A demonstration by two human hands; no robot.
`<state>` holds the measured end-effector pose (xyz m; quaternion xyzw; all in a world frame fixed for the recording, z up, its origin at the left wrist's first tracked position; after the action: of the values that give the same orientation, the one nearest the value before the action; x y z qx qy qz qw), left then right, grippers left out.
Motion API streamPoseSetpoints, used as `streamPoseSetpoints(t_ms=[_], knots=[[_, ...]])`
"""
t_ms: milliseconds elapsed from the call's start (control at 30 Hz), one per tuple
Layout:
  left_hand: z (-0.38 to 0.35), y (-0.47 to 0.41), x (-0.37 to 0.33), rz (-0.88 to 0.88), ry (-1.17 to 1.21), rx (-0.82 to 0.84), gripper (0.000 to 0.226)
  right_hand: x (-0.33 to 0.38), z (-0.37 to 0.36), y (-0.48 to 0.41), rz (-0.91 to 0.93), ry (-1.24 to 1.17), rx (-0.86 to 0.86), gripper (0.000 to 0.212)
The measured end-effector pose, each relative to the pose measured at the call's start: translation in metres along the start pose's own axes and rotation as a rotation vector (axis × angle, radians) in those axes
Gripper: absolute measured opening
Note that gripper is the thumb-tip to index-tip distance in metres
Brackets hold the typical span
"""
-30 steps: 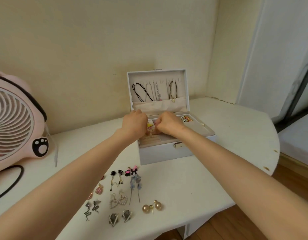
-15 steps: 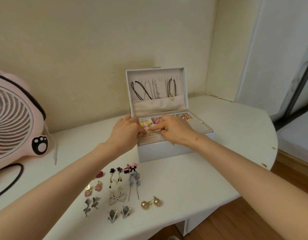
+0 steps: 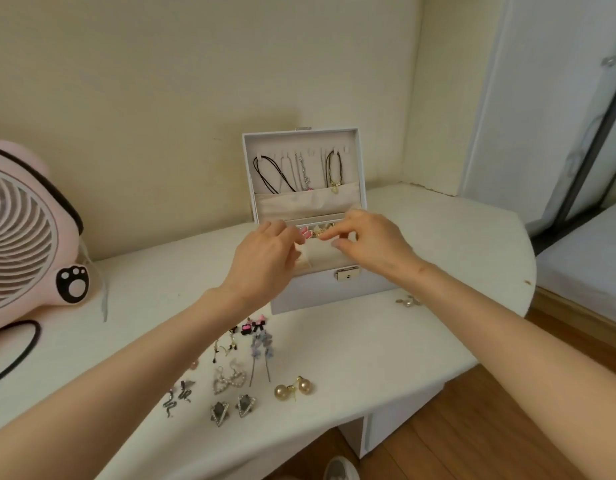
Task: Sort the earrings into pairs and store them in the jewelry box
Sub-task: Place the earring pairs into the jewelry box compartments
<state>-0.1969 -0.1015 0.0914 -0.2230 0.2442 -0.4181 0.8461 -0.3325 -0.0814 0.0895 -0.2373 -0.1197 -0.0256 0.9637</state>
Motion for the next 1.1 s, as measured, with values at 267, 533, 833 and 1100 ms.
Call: streamPoseSetpoints(t_ms=[267,533,833,1100], knots=[[-0.054,0.002,-0.069,0.003,0.212,0.172,0.015,-0.071,0.013,0.049,-0.171,0.073,0.138,0.008],[-0.129,-0.010,-0.100,-0.024,0.078,0.400,0.028,-0.117,-0.009,0.077,-0.332,0.098,0.261,0.010],[-0.145,-0.016,-0.103,-0.063,0.011,0.442,0.018,-0.116,-0.019,0.070,-0.350,0.169,0.346,0.026],[-0.131,-0.006,-0.100,-0.106,-0.004,0.446,0.025,-0.109,-0.015,0.064,-0.356,-0.144,0.271,0.011]])
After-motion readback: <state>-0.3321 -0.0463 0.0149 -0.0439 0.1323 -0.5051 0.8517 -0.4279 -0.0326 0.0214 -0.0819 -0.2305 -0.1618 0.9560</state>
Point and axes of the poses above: each hand's wrist, its own y-axis away from the middle knuckle, its own z-axis out of the back of the hand, x = y × z, the point moved 9 cm from there along -y, towards the middle knuckle, and after that the axes turned 12 degrees about y, right-handed, at the moved point
